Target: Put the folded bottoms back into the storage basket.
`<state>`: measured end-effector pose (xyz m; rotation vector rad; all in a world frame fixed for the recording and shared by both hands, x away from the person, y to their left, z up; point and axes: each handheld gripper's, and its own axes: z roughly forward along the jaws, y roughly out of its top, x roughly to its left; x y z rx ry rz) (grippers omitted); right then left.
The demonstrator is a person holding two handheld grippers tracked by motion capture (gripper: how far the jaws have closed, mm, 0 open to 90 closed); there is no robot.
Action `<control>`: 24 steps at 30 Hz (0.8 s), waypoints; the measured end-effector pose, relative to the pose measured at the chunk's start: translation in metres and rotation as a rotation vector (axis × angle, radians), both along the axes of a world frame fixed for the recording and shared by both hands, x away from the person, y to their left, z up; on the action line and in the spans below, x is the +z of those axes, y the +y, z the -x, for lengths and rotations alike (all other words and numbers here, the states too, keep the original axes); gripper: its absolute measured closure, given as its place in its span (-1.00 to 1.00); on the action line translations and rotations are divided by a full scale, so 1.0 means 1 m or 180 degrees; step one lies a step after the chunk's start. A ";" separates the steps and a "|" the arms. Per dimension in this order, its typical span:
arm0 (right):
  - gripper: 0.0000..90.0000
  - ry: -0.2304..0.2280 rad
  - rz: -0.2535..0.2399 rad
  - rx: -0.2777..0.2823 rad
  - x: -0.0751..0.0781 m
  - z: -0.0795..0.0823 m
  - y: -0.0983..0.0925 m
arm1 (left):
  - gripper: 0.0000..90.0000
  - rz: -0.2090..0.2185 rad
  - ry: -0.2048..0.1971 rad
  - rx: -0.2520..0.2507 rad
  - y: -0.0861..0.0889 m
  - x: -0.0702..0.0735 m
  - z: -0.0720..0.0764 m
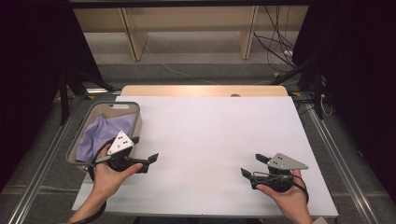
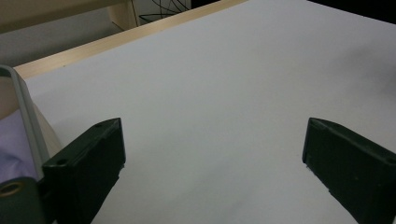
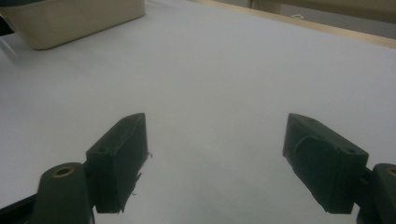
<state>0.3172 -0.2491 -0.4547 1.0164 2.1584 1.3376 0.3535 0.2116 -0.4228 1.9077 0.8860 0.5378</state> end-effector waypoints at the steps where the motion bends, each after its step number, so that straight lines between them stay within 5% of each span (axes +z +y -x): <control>1: -0.49 -0.0003 -0.0004 0.0003 0.000 0.000 0.000 | -0.92 -0.0004 -0.0017 -0.0001 0.000 -0.001 0.001; 24: -0.49 0.0020 0.0020 0.0015 -0.002 -0.001 -0.002 | -1.00 -0.0139 -0.0006 -0.0141 -0.010 -0.026 0.006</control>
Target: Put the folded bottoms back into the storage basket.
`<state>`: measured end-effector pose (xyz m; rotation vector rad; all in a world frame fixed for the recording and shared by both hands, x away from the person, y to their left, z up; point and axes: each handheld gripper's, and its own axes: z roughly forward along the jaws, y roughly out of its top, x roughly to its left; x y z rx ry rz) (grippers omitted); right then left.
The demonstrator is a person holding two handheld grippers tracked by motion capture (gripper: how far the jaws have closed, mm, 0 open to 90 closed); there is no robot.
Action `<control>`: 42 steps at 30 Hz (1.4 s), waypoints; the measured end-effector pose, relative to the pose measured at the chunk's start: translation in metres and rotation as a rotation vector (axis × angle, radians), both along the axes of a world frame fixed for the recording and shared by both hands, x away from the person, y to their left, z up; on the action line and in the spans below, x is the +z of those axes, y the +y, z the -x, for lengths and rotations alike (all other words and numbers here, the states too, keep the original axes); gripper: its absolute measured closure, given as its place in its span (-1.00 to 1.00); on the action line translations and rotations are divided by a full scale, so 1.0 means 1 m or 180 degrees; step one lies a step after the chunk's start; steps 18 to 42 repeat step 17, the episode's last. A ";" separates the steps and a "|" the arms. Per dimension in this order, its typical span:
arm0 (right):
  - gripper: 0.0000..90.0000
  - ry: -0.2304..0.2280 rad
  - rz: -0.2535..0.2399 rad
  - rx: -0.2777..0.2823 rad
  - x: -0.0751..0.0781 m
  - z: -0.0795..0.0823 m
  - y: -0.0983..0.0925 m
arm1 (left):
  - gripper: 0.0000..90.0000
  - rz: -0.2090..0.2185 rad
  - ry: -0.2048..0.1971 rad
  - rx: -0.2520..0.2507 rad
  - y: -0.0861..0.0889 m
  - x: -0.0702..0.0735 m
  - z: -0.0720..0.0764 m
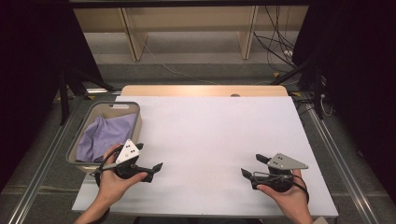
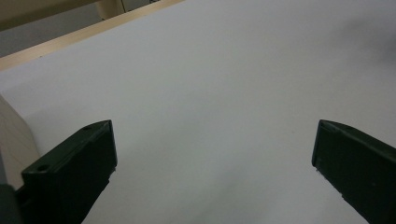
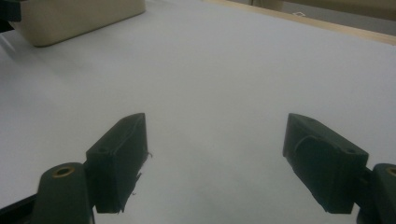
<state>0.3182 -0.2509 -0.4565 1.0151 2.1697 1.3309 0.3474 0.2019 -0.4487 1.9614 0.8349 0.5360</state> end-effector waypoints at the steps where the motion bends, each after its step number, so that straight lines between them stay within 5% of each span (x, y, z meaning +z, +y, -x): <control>1: -0.49 0.0005 0.0004 0.0001 0.000 0.000 0.000 | -1.00 -0.0001 0.0006 0.0002 0.000 -0.001 0.000; 42: -0.50 0.0038 0.0038 0.0003 -0.003 -0.001 0.000 | -1.00 0.0039 0.0069 -0.0034 -0.005 -0.005 0.000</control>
